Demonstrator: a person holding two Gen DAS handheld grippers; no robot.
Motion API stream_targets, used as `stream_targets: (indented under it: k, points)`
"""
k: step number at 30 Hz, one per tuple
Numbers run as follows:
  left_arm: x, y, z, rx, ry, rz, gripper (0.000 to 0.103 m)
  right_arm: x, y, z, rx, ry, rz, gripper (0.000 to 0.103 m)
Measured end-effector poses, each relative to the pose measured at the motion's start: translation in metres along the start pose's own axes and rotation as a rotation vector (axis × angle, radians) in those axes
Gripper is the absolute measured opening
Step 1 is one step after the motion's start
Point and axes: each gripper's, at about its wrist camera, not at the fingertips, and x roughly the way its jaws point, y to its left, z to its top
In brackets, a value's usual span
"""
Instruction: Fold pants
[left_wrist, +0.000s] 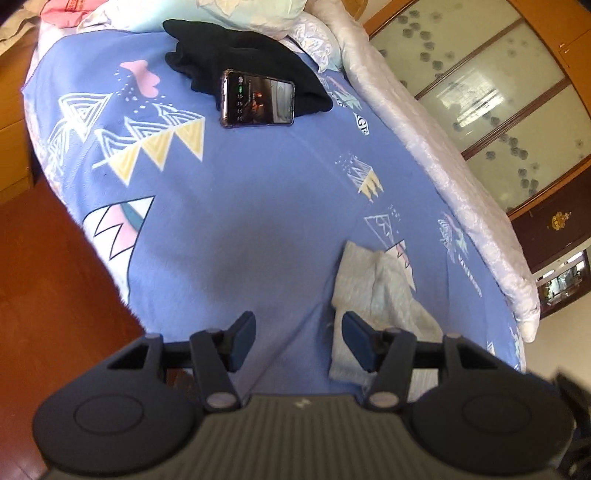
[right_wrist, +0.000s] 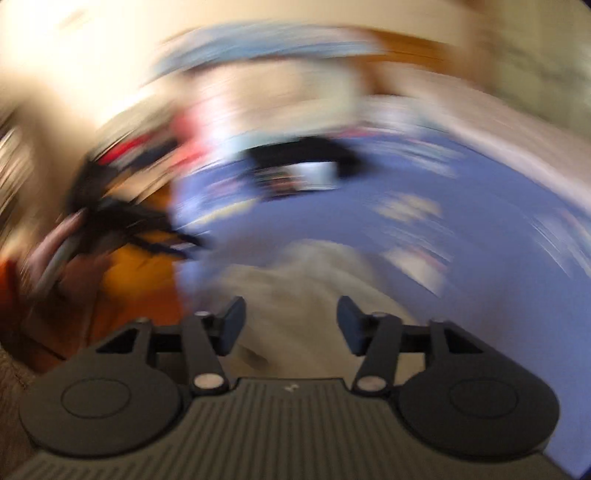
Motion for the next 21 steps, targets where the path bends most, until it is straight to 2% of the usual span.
stream_targets:
  k: [2,4,5,6,7,8,9,12,13,14,16,17,18,20,21]
  points:
    - [-0.007,-0.002,-0.004,0.010,-0.018,0.006,0.053,0.045,0.022,0.024,-0.187,0.064,0.083,0.065]
    - [-0.012,-0.004,-0.006,0.008,-0.025,-0.004,0.053,0.088,0.034,0.035,-0.314,0.121,0.072,0.064]
    - [-0.013,-0.004,-0.007,0.006,-0.022,-0.009,0.053,0.110,0.034,0.038,-0.337,0.161,0.055,0.061]
    - [-0.013,-0.004,-0.008,0.008,-0.018,-0.014,0.053,0.130,0.030,0.039,-0.331,0.221,0.040,0.054]
    - [-0.012,-0.004,-0.009,0.011,-0.011,-0.022,0.054,0.140,0.023,0.035,-0.299,0.272,0.034,0.025]
    - [-0.010,-0.005,-0.010,0.014,0.000,-0.032,0.055,0.145,0.011,0.036,-0.231,0.287,0.044,0.017]
    - [-0.006,-0.007,-0.012,0.017,0.013,-0.048,0.056,0.140,-0.004,0.038,-0.126,0.250,0.058,0.016]
    - [0.012,-0.016,-0.017,0.022,0.073,-0.123,0.064,0.100,-0.074,0.037,0.334,0.023,0.048,0.016]
    - [0.021,-0.020,-0.019,0.016,0.104,-0.148,0.068,0.087,-0.097,0.029,0.477,-0.043,0.027,0.016]
    - [0.031,-0.023,-0.020,0.010,0.138,-0.170,0.077,0.077,-0.113,0.020,0.580,-0.094,-0.012,0.015]
    - [0.052,-0.030,-0.025,-0.002,0.204,-0.202,0.084,0.069,-0.122,0.010,0.656,-0.136,-0.086,0.015]
    - [0.064,-0.034,-0.029,-0.004,0.233,-0.202,0.083,0.066,-0.124,0.004,0.681,-0.140,-0.103,0.015]
    - [0.072,-0.035,-0.031,-0.010,0.248,-0.198,0.081,0.066,-0.125,0.000,0.698,-0.138,-0.112,0.015]
    - [0.088,-0.033,-0.034,-0.044,0.262,-0.201,0.065,0.068,-0.115,-0.008,0.711,-0.139,-0.116,0.015]
    - [0.092,-0.032,-0.031,-0.067,0.253,-0.207,0.063,0.071,-0.113,-0.010,0.720,-0.146,-0.110,0.015]
